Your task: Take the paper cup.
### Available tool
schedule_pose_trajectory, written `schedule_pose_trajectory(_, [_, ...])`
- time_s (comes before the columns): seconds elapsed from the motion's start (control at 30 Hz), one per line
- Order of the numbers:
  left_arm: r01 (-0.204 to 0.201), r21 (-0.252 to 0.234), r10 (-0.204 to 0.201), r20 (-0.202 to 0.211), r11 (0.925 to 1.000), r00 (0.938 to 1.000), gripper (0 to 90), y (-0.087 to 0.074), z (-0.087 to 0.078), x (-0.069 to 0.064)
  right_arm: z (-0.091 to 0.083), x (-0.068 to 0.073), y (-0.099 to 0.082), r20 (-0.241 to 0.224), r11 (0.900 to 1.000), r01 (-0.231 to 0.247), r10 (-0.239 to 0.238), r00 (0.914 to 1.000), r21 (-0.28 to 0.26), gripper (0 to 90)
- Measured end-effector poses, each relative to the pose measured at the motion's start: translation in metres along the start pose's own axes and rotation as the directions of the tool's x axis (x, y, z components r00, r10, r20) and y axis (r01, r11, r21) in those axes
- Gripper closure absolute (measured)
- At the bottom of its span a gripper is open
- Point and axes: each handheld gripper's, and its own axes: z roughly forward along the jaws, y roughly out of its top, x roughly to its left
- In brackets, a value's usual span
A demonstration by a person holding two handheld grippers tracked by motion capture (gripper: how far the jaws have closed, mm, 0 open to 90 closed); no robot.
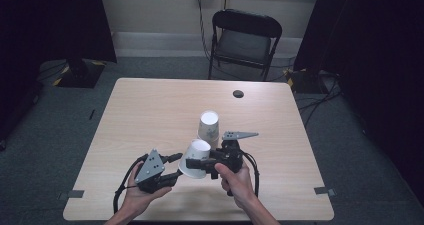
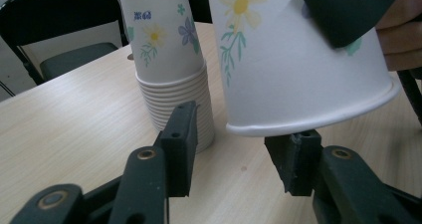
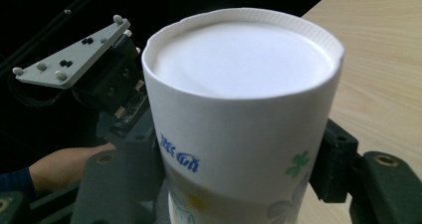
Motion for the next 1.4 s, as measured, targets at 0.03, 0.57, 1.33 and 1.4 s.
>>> schedule_pose_trajectory(0.03, [0.0,0.0,0.0,0.0,1.0,1.0,58.2,0.0,0.0,0.0,0.0,0.0,0.0,0.0,1.0,0.0,0.0,1.0,0.0,36.1])
schedule_pose_trajectory(0.57, [-0.031,-0.008,0.031,-0.037,0.9995,0.9988,72.5,-0.006,0.004,-0.008,0.01,-0.004,-0.007,-0.012,0.9953,-0.095,0.096,0.9953,0.014,34.9])
schedule_pose_trajectory(1.33, [0.082,-0.026,-0.082,0.012,0.9963,0.9966,84.1,-0.005,-0.002,0.004,0.01,-0.006,-0.012,-0.023,0.9875,-0.156,0.157,0.9874,0.021,25.0])
schedule_pose_trajectory(1.4, [0.094,-0.026,-0.094,0.02,0.9952,0.9954,84.7,-0.005,-0.003,0.006,0.009,-0.006,-0.012,-0.028,0.9866,-0.162,0.163,0.9863,0.018,23.1])
